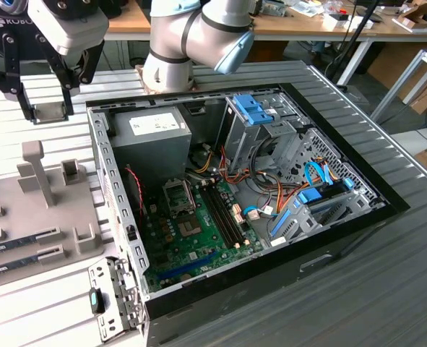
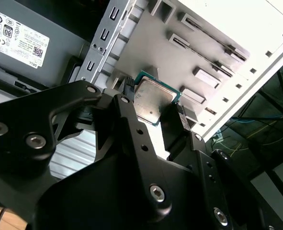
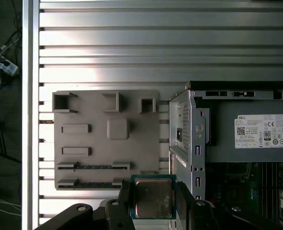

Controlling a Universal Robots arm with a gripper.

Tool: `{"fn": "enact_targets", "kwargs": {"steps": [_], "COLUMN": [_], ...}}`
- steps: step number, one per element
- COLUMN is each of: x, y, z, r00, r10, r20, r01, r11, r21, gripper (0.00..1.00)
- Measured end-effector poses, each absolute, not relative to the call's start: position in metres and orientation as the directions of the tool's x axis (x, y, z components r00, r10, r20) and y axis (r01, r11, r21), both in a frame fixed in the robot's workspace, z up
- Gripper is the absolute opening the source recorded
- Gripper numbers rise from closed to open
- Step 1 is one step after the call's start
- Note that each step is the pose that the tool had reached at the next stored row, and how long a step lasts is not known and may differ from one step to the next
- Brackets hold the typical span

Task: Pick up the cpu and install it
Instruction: 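Pick up the cpu and move it towards the insertion slot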

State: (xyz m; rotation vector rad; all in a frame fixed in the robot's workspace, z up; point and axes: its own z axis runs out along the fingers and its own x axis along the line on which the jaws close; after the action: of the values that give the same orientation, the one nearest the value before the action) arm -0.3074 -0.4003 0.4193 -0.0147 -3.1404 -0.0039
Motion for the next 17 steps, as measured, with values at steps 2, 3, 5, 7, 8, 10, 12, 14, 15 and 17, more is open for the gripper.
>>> {"fn": "enact_targets", "kwargs": {"steps": [2,3,5,7,8,10,12,14,15,17], "x": [-0.3062,-0.3058,-0.3051,-0.3045,-0.3041,-0.3033,-0.3026,-0.3015,-0.3012,-0.3003], "y": [-0.4004,-0.4004,-0.4005,-0.4005,-0.4005,-0.4006,-0.4006,-0.4006,-0.4006,-0.4006], "z": [0.4189,0.4187,0.4185,0.4181,0.418,0.4177,0.4174,0.417,0.4169,0.4165], "r00": [-1.0,-1.0,-1.0,-1.0,-1.0,-1.0,-1.0,-1.0,-1.0,-1.0], "r10": [0.009,0.009,0.009,0.009,0.009,0.009,0.009,0.009,0.009,0.009], "r20": [0.001,0.001,0.001,0.001,0.001,0.001,0.001,0.001,0.001,0.001], "r01": [0.009,0.009,0.009,0.009,0.009,0.009,0.009,0.009,0.009,0.009], "r11": [1.0,1.0,1.0,1.0,1.0,1.0,1.0,1.0,1.0,1.0], "r21": [0.002,0.002,0.002,0.002,0.002,0.002,0.002,0.002,0.002,0.002], "gripper": [0.47,0.47,0.47,0.47,0.47,0.47,0.47,0.47,0.47,0.47]}}
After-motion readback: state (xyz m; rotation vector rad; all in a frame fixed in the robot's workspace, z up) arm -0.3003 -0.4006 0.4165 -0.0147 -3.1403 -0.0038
